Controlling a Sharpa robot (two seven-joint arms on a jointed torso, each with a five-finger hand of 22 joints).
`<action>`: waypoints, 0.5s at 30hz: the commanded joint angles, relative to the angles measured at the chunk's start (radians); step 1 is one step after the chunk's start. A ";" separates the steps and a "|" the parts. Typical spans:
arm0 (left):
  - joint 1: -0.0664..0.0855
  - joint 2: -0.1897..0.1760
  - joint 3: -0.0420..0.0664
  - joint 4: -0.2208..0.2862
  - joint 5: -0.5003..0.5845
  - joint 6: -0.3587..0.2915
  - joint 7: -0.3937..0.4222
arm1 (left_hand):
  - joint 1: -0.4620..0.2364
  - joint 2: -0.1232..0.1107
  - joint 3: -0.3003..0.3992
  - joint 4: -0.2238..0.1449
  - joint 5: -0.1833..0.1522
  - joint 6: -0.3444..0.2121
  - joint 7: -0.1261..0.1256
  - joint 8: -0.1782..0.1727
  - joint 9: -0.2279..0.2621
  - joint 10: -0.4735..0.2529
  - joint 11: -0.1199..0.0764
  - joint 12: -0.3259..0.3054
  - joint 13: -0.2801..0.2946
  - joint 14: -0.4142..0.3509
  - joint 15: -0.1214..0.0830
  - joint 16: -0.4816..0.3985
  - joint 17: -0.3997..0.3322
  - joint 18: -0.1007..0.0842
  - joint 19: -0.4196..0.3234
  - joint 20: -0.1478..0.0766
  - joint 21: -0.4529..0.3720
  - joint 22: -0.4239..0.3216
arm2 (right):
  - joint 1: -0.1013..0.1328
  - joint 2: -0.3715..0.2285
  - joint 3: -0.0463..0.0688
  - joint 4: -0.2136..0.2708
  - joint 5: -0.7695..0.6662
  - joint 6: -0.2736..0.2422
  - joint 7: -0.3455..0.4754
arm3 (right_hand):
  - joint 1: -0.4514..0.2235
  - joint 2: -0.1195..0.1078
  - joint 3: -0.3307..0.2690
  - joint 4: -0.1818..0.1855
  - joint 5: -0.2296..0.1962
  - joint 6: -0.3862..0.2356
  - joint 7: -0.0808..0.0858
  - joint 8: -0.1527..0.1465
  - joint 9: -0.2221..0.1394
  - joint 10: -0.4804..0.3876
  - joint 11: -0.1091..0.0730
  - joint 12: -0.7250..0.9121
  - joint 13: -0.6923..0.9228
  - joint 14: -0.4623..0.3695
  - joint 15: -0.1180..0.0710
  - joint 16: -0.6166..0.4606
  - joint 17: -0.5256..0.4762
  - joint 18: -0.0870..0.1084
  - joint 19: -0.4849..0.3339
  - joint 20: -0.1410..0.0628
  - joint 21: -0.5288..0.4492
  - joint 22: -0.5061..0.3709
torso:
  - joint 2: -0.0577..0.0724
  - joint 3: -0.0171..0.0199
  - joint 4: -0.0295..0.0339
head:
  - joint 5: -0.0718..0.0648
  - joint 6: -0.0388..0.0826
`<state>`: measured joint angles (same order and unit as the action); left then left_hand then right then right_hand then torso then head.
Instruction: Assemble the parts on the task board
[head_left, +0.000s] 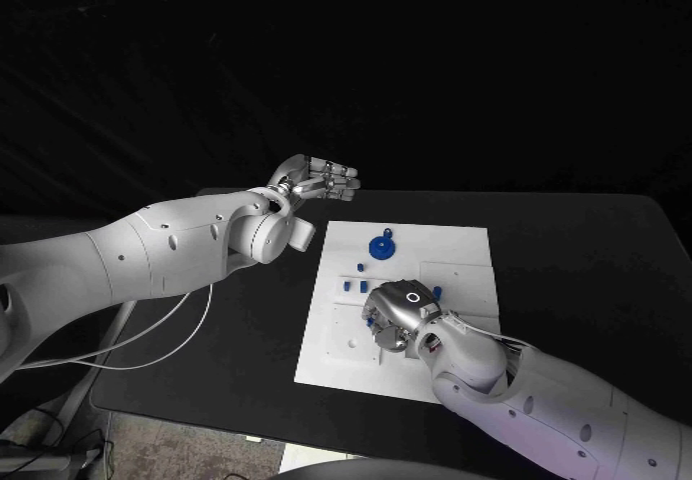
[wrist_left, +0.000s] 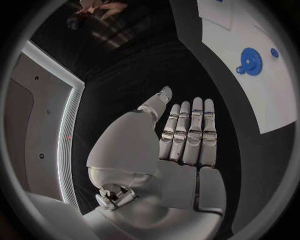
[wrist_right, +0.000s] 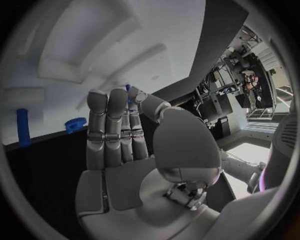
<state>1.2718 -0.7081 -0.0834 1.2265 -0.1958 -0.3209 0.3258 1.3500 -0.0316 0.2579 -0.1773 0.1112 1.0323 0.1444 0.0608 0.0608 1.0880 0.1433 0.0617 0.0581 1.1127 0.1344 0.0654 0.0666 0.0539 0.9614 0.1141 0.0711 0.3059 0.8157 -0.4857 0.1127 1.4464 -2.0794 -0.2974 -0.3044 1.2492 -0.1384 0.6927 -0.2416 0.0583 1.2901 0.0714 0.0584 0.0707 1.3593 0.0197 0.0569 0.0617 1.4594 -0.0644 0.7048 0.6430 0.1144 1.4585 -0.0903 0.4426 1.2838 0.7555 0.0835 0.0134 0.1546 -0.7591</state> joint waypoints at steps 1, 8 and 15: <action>0.001 0.003 0.001 -0.003 0.005 0.016 0.003 | -0.001 0.010 -0.004 0.000 0.000 0.006 0.000 0.003 0.001 -0.006 -0.002 0.001 -0.001 -0.006 0.000 -0.004 -0.001 0.004 0.009 0.000 0.005 -0.001 | -0.003 -0.001 -0.001 0.005 -0.015 0.011 -0.001 | 0.004 0.011 0.002 -0.003 0.003 0.008 0.002 0.006 0.001 0.008 0.002 0.002 0.001 -0.001 -0.006 0.005 -0.002 0.015 0.008 0.001 -0.007 0.005 | -0.001 0.0004 -0.0005 | 0.000 0.000; 0.001 0.005 0.000 -0.011 0.005 0.016 0.002 | 0.000 0.010 -0.007 0.002 0.000 0.004 0.000 0.003 0.001 -0.007 -0.002 0.001 -0.001 -0.006 0.000 -0.004 -0.001 0.005 0.012 0.001 0.005 -0.009 | -0.004 -0.004 -0.001 0.008 -0.014 0.013 0.000 | 0.004 0.011 0.003 -0.003 0.004 0.009 0.002 0.006 0.001 0.008 0.002 0.002 0.001 -0.002 -0.006 0.006 -0.003 0.015 0.009 0.001 -0.010 0.009 | 0.000 0.0003 -0.0001 | -0.001 -0.001; 0.001 0.006 0.000 -0.014 0.005 0.017 0.002 | 0.000 0.010 -0.007 0.002 0.000 0.004 0.000 0.003 0.001 -0.007 -0.002 0.001 -0.001 -0.006 0.000 -0.004 -0.001 0.005 0.012 0.001 0.005 -0.009 | -0.004 -0.005 -0.001 0.005 -0.016 0.011 -0.004 | 0.004 0.011 0.003 -0.003 0.004 0.009 0.002 0.006 0.001 0.008 0.002 0.002 0.001 -0.002 -0.006 0.006 -0.003 0.015 0.009 0.001 -0.010 0.009 | 0.000 -0.0003 -0.0001 | -0.002 -0.001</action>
<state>1.2718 -0.7047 -0.0837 1.2117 -0.1958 -0.3179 0.3229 1.3500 -0.0316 0.2552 -0.1747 0.1112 1.0323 0.1444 0.0608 0.0608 1.0880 0.1433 0.0617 0.0581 1.1127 0.1343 0.0654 0.0666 0.0540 0.9687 0.1142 0.0711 0.2982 0.8132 -0.4907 0.1124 1.4521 -2.0806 -0.2965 -0.3052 1.2534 -0.1344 0.6924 -0.2418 0.0582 1.2923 0.0746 0.0607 0.0699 1.3588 0.0201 0.0566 0.0615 1.4594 -0.0644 0.7065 0.6406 0.1137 1.4600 -0.0889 0.4387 1.2920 0.7551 0.0838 0.0131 0.1537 -0.7599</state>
